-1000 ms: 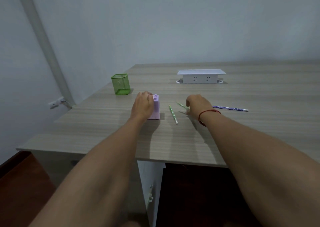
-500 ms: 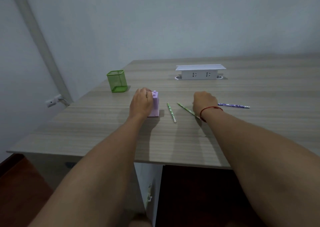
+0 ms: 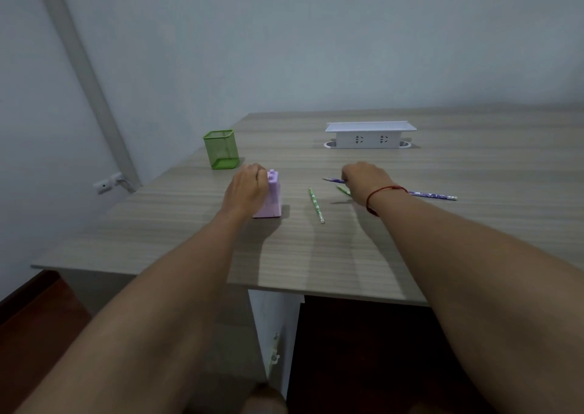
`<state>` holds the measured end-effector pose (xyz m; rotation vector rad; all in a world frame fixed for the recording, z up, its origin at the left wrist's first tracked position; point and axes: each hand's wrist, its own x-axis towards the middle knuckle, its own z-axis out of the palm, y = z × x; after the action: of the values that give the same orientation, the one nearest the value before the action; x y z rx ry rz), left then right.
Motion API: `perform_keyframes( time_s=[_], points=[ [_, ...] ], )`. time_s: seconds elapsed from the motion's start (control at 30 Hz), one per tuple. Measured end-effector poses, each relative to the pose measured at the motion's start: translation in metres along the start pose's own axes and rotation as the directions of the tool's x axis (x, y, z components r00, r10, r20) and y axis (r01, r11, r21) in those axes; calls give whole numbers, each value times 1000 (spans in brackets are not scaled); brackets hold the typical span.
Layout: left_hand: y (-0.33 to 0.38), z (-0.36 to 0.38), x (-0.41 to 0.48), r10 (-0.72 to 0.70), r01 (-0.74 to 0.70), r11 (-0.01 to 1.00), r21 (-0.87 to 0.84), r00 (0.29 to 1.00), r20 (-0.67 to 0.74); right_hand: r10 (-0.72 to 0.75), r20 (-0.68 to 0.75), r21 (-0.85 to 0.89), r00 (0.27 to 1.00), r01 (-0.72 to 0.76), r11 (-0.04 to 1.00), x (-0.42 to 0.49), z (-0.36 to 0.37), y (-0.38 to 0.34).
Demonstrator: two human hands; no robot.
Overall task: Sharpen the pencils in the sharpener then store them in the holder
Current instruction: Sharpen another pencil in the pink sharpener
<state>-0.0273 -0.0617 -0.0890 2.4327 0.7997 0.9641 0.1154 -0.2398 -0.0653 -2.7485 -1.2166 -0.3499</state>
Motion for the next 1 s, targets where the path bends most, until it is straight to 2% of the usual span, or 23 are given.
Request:
perform_keyframes(
  time_s=[0.17, 0.3, 0.77, 1.0],
  points=[
    [5, -8, -8, -14, 15, 1000, -23, 999, 34, -164, 40, 106, 986, 159, 982, 0, 2, -35],
    [4, -4, -9, -30, 30, 999, -33, 1000, 1, -217, 16, 121, 976, 214, 969, -1, 4, -52],
    [2, -1, -8, -29, 29, 999, -18, 1000, -7, -241, -31, 145, 970, 243, 959, 3, 3, -71],
    [8, -4, -11, -11, 11, 1000, 11, 1000, 6, -128, -47, 167, 991, 134, 977, 1, 6, -76]
  ],
)
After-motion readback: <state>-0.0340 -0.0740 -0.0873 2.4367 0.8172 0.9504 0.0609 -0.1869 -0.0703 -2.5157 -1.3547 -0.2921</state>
